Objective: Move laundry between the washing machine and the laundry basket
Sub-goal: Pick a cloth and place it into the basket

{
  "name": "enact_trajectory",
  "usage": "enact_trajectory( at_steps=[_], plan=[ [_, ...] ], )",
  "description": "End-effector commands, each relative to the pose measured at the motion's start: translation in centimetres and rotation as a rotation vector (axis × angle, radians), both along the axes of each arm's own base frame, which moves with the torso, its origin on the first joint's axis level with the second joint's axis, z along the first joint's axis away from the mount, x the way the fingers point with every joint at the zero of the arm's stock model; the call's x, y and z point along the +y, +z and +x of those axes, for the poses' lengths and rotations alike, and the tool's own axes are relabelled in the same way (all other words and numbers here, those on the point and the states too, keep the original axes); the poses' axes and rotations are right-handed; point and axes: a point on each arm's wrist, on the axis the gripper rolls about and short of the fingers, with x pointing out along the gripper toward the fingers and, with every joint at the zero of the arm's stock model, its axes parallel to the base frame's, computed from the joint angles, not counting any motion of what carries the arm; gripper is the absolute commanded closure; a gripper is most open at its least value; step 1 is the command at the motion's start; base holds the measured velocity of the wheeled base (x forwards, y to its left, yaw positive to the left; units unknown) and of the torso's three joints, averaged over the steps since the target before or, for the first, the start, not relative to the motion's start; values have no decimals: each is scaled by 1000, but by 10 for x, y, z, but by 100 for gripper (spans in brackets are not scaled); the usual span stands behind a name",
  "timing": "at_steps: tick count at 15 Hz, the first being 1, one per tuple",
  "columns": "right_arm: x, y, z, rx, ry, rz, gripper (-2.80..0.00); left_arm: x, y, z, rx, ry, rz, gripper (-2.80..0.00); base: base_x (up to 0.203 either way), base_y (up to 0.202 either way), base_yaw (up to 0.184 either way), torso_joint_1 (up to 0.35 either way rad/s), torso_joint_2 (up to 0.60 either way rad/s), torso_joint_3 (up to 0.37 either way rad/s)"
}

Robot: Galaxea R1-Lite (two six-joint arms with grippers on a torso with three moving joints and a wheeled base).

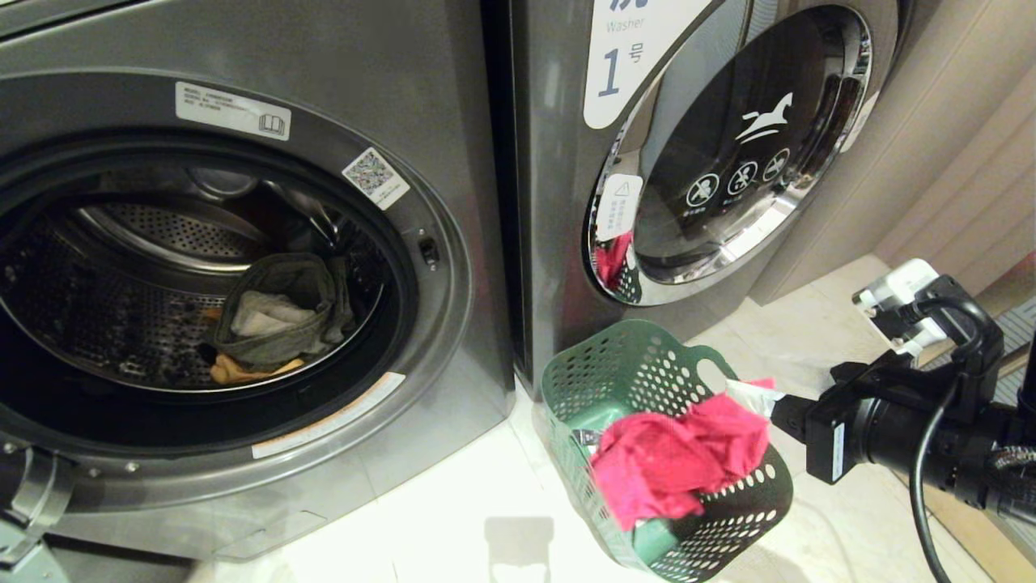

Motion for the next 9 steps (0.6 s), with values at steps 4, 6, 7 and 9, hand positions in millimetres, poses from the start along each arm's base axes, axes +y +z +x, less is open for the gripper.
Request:
enact_trajectory(
  at_steps=[4, 6, 7, 9],
  plan=[
    [-1, -2, -1, 2, 2, -7, -280, 0, 0, 0, -2, 0, 1, 0, 0, 0, 0, 0, 0, 0],
    [-2, 0, -4, -9, 0, -2, -280, 0, 0, 0, -2, 0, 0, 0, 0, 0, 0, 0, 0, 0],
    [-4, 3, -9, -23, 0, 5, -280, 0, 0, 0, 0, 0, -1, 0, 0, 0, 0, 0, 0, 0],
    [-10, 0, -17, -31, -36, -15, -280, 0, 0, 0, 0, 0, 0, 0, 0, 0, 0, 0, 0, 0]
  ],
)
